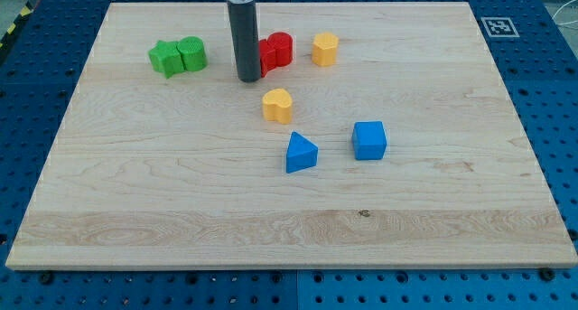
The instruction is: Move the yellow heart right a bit
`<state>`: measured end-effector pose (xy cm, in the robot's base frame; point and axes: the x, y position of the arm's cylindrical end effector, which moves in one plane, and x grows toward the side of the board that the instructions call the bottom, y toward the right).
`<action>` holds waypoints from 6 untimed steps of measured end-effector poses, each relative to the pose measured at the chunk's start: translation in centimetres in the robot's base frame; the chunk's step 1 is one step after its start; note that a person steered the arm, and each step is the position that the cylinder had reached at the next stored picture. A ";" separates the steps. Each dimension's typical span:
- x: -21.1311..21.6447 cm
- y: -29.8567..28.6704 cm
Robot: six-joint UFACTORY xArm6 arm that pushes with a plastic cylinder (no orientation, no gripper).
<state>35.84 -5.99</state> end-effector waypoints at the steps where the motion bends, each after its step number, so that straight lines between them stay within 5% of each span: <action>1: 0.5 0.3; 6: 8.0 4.8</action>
